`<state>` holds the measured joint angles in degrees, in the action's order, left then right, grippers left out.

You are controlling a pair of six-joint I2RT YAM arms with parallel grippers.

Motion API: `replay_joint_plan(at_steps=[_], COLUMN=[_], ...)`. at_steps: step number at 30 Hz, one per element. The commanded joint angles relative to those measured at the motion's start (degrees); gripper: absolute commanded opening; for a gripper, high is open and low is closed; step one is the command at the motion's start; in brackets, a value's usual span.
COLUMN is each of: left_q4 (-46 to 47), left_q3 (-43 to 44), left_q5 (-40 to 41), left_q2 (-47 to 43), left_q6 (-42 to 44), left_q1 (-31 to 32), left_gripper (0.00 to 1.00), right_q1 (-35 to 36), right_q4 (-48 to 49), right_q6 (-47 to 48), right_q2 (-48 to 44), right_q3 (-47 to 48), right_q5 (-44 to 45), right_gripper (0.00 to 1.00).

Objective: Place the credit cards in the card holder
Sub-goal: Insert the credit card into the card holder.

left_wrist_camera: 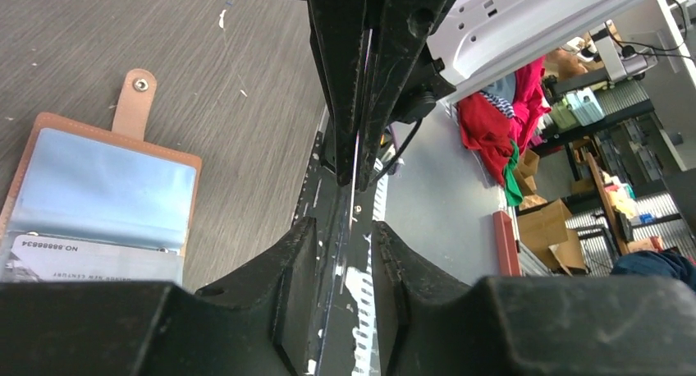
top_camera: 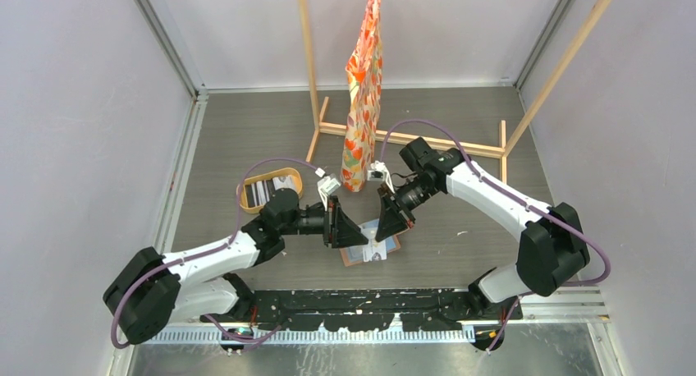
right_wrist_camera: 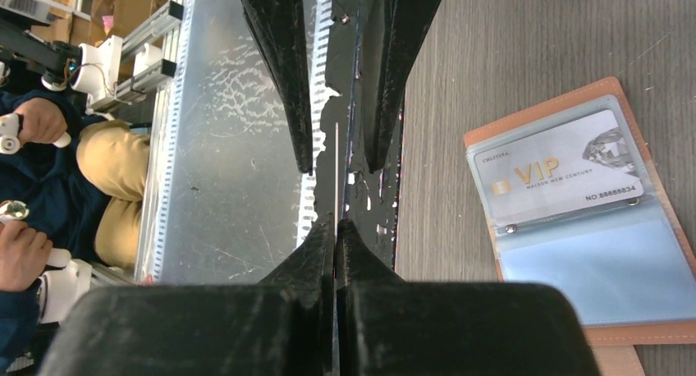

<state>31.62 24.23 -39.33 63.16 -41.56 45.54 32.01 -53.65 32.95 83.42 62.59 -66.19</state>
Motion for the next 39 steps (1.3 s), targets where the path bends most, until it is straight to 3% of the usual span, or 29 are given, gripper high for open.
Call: replay_joint_plan(at_steps=[1,6,7,9,10,13,14,18,21,25,27,33,39], left_q4=[7.1,9.8,10.2,10.6,11.1,10.5,10.2,7.0,5.2,7.0,8.8,13.5,7.7], left_q3=[2.3,2.6,2.6,2.8,2.4,0.1,-1.0,-6.0,-8.5,-9.9,-10.0,-12.4,-14.6], left_q5=[-5.0,-6.1,-6.1,-6.4,-6.4,-4.7,-4.3,-3.6,-1.6,2.4,4.4,12.6,27.8], left_q2=[2.4,4.6,5.1,5.9,6.2,5.3,4.7,2.1,2.3,5.9,8.2,10.7,2.6], left_q6=[-2.9,-4.6,-5.1,-6.1,-6.7,-7.9,-8.7,-12.3,-14.0,-16.4,-17.6,-21.9,-23.3], left_q1=[-0.5,-0.5,-0.5,-0.5,-0.6,-1.9,-2.8,-8.6,-11.6,-13.3,-13.4,-13.1,-7.1], left_gripper=[0.3,0.18,0.05,0.0,0.0,0.0,0.0,0.0,0.0,0.0,0.0,0.0,0.0], right_q1=[0.8,1.4,1.4,1.5,1.4,0.0,-1.3,-5.6,-6.2,-6.2,-6.2,-6.1,-6.2], right_q4=[-1.9,-2.7,-2.7,-2.7,-2.8,-4.3,-5.0,-3.6,3.6,3.6,1.1,2.3,8.5], right_q6=[2.9,3.8,3.9,3.9,3.8,4.6,5.2,5.9,1.0,-3.2,-3.5,-7.3,-17.6], right_q2=[0.4,0.6,0.6,0.7,0.7,0.0,-0.3,-3.0,-2.9,4.8,9.1,15.3,17.6], right_q3=[2.5,2.7,2.7,2.8,3.0,3.6,3.8,2.4,-1.0,1.4,3.4,3.7,2.4], right_q5=[0.7,1.4,1.6,2.1,3.0,4.5,4.6,8.8,16.9,20.8,20.4,22.0,21.7], right_gripper=[0.01,0.01,0.01,0.02,0.1,0.5,0.58,0.64,0.58,0.22,0.09,0.04,0.01])
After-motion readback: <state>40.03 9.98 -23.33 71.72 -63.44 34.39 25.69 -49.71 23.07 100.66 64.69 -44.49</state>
